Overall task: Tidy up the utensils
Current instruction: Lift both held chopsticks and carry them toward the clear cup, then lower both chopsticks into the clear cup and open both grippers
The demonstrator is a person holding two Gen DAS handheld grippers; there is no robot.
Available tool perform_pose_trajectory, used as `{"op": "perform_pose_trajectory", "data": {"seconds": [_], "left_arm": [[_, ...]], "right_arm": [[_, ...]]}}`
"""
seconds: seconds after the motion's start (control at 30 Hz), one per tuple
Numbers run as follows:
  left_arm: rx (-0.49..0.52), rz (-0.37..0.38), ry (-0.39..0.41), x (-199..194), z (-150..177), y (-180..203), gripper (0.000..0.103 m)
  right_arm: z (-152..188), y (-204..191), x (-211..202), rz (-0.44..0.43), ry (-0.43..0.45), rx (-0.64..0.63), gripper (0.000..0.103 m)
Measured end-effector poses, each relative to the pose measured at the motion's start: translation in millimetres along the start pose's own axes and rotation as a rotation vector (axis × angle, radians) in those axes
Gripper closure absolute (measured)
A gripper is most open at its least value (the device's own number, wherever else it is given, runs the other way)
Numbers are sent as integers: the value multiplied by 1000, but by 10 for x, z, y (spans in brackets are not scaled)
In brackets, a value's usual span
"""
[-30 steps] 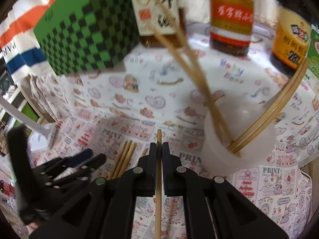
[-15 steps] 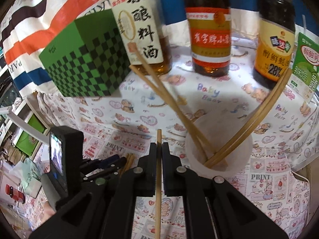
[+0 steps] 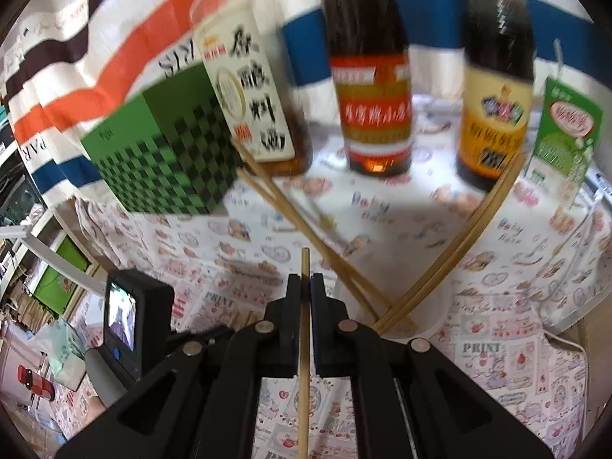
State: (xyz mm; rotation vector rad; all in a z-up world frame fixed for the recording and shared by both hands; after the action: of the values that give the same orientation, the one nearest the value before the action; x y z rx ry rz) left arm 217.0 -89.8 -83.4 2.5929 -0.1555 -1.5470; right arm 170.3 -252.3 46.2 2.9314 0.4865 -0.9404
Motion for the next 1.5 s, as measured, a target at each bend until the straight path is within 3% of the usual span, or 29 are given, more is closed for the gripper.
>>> {"op": "perform_pose_trajectory", "data": {"seconds": [0.07,0.17,0.5,0.67,0.9,1.23,1.5], "left_arm": [[8,-9,45,-181,24,-5,99],[5,58,116,-586,37,16,99],[57,117,402,-2178,12,335,99],[71,170,506,-2568,16,462,99],[71,265,576,-2791,49,619,99],[114,350,600,-2839,-29,897,99],[12,383,631,-2679,-279,924,99]], "right_arm": [[-39,0,-155,-2,38,-4,99],[-97,-24,-422,2,107,-14,99],[-187,-92,-1372,50,355,-41,99],[-183,-63,-1632,52,433,-38,99],[-181,66,-1752,68,492,-8,99],[-193,327,-1733,3,582,92,99],[-197,622,-1708,55,603,190,99]]}}
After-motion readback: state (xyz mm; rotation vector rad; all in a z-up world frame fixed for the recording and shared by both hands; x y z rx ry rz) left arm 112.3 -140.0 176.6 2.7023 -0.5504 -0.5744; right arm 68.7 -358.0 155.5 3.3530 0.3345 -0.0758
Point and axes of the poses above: each gripper's, at about its wrist camera, not at the fingertips, and x roughly the way its jaws point, y to its right, z to its underside, the point moved 4 cm from there along x, roughly the way its jaws point, and after that the axes turned 9 degrees about -x, right-handed, at the moved point
